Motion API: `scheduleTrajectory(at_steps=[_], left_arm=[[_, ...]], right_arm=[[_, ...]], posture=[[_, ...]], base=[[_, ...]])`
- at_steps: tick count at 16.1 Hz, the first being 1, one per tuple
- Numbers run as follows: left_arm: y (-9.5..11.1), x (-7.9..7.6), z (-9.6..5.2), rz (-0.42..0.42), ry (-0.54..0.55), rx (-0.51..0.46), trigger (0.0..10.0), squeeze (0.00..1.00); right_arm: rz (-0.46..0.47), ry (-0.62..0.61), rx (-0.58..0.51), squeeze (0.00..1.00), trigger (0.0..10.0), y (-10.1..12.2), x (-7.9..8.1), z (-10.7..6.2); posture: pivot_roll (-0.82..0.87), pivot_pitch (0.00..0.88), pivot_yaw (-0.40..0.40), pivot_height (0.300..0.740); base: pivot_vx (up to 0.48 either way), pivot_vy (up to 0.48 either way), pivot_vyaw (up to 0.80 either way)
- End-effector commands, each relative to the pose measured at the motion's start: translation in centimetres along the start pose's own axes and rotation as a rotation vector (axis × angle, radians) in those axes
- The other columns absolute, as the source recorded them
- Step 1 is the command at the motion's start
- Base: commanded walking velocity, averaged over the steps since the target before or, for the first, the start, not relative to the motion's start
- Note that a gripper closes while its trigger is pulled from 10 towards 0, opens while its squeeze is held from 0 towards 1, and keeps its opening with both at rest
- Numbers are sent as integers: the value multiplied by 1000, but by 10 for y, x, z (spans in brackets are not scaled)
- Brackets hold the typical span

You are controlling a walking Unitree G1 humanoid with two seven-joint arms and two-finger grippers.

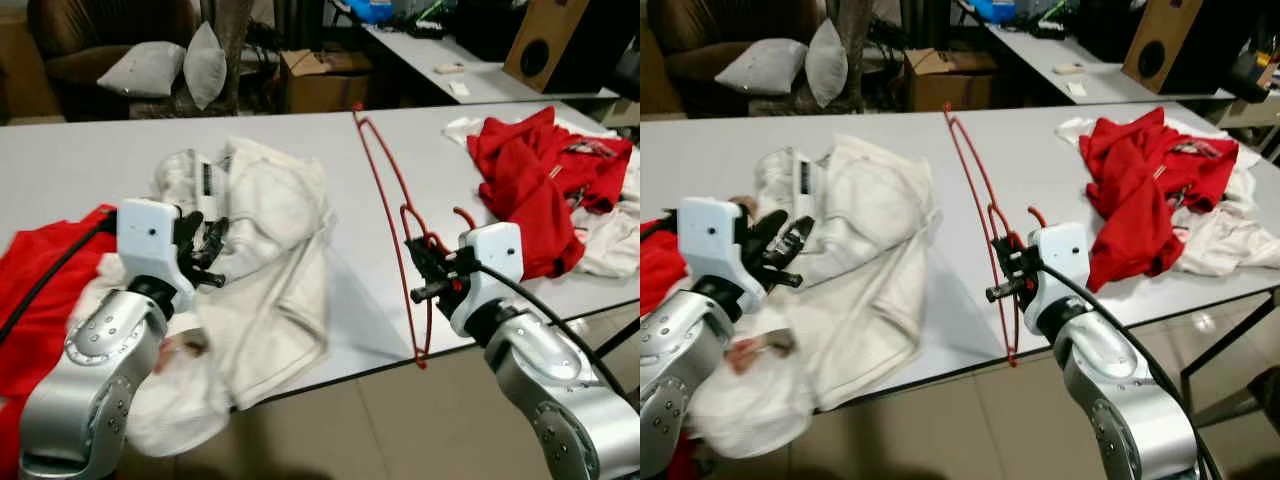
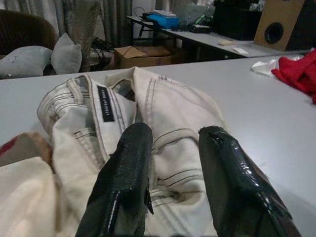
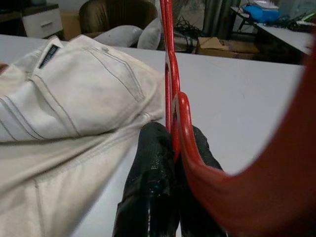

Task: Hang hanger

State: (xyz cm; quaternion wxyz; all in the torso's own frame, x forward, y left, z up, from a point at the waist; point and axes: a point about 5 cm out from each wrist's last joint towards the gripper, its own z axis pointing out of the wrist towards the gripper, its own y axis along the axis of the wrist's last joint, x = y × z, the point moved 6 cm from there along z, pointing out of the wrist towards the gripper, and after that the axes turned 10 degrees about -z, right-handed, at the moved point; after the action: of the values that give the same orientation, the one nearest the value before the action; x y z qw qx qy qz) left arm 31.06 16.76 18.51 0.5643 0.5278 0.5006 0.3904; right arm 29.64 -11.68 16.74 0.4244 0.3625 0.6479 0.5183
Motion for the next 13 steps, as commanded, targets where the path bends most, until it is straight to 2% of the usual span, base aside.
scheduleTrajectory(at_steps=[1, 2, 6, 8, 13], left_arm=[[-1, -8, 2, 0, -24, 3, 10000, 0], [1, -8, 3, 28, -27, -4, 10000, 0], [-2, -11, 3, 44, -31, 4, 10000, 0], [-7, -6, 4, 23, -3, 19, 10000, 0], [-25, 11, 5, 124, 47, 112, 10000, 0]], right_arm=[[-10, -20, 1, 0, 10000, -1, -6, -2], [-12, -18, 1, 0, 10000, -1, -6, -2], [-22, -17, 2, 0, 10000, -1, -7, -2], [-31, -16, 8, 0, 10000, -2, -7, -2], [-81, 18, 42, 0, 10000, -11, -11, -8]], posture=[[82, 23, -42, 740], [82, 23, -42, 740], [79, 21, -45, 740], [78, 19, -44, 740], [71, 0, -31, 740]], base=[[0, 266, 0], [0, 0, 0], [0, -480, 0], [0, 0, 0], [0, 0, 0]])
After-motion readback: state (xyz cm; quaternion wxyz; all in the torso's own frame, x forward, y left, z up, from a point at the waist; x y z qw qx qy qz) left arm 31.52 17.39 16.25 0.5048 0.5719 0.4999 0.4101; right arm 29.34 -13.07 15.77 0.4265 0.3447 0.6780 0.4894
